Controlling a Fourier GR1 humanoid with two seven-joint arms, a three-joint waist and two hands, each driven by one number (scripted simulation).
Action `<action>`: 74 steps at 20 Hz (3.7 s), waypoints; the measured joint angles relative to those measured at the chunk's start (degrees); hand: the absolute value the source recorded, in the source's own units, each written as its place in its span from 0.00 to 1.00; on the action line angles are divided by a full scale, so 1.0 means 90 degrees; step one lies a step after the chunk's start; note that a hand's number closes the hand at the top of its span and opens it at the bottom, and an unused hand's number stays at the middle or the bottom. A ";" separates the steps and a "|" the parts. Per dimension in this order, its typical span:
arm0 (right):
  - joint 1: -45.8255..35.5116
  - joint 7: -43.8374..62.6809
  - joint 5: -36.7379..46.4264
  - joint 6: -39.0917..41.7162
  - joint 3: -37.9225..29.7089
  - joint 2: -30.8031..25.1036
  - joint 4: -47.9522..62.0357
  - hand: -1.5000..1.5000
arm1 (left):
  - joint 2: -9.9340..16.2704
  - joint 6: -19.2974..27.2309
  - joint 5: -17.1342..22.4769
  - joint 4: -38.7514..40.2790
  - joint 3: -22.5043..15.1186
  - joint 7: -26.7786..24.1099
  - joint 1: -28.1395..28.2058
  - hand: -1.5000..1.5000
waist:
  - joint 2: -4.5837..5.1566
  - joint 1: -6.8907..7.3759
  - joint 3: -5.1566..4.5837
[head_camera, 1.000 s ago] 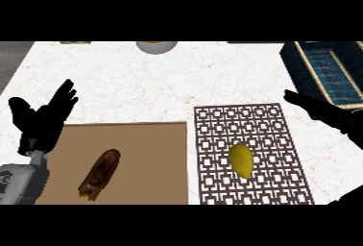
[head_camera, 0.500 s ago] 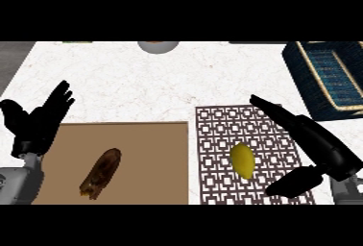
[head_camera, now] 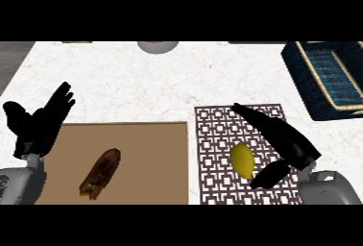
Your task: Pick the lemon from the placemat and place it in the basket
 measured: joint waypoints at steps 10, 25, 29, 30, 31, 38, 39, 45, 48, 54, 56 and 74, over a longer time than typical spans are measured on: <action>0.0190 -0.0769 0.0548 0.0082 -0.0211 0.0086 0.0511 0.00 | -0.0161 -0.0331 -0.0225 0.0073 0.0370 0.0037 -0.0039 0.50 | -0.0003 -0.0018 -0.0001; 0.0569 -0.1207 0.0967 0.0335 -0.0210 0.0378 0.0271 0.00 | -0.0397 -0.0496 -0.0542 -0.0084 0.0645 0.0271 -0.0126 0.50 | -0.0006 -0.0020 -0.0002; 0.0536 -0.1093 0.1256 0.0312 -0.0177 0.0463 0.0300 0.00 | -0.0545 -0.0439 -0.0713 -0.0101 0.0624 0.0154 -0.0051 0.50 | -0.0005 -0.0018 -0.0001; 0.0626 -0.1154 0.1329 0.0266 -0.0162 0.0446 0.0265 0.00 | -0.0554 -0.0436 -0.0728 -0.0059 0.0647 0.0186 -0.0118 0.50 | -0.0005 -0.0021 -0.0002; 0.0654 -0.1229 0.1449 0.0141 -0.0113 0.0485 0.0381 0.00 | -0.0563 -0.0468 -0.0740 -0.0040 0.0660 0.0142 -0.0089 0.50 | -0.0006 -0.0020 -0.0002; 0.0601 -0.1612 0.2194 -0.0192 0.0268 0.0453 0.0817 1.00 | -0.0668 -0.0542 -0.0776 -0.0160 0.0676 0.0190 -0.0020 0.50 | -0.0007 -0.0013 -0.0002; 0.0592 -0.1735 0.2280 -0.0330 0.0278 0.0465 0.0931 1.00 | -0.0689 -0.0543 -0.0808 -0.0046 0.0688 0.0111 -0.0047 0.50 | -0.0016 -0.0012 -0.0008; 0.0479 -0.1875 0.2678 -0.0584 0.0393 0.0678 0.1160 1.00 | -0.0700 -0.0590 -0.0848 -0.0275 0.0751 0.0281 0.0030 0.50 | -0.0046 -0.0006 -0.0029; 0.0273 -0.1673 0.2765 -0.0611 0.0279 0.0872 0.1388 1.00 | -0.0763 -0.0580 -0.0893 -0.0132 0.0748 0.0200 -0.0064 0.50 | -0.0038 0.0008 -0.0031; -0.0635 0.0750 0.2872 -0.1358 -0.1258 0.1648 0.1939 1.00 | -0.0742 -0.0599 -0.0901 -0.0152 0.0732 0.0191 -0.0184 0.50 | 0.0121 0.0108 -0.0026; -0.0968 0.1496 0.2917 -0.1688 -0.1700 0.1746 0.2056 1.00 | -0.0744 -0.0623 -0.0894 -0.0168 0.0712 0.0187 -0.0214 0.50 | 0.0168 0.0200 -0.0025; -0.5295 0.5415 0.5248 -0.5266 -0.3486 0.1341 0.3734 1.00 | -0.0955 -0.0809 -0.0997 -0.0143 0.0234 0.0292 -0.0776 0.50 | 0.0349 0.1017 -0.0046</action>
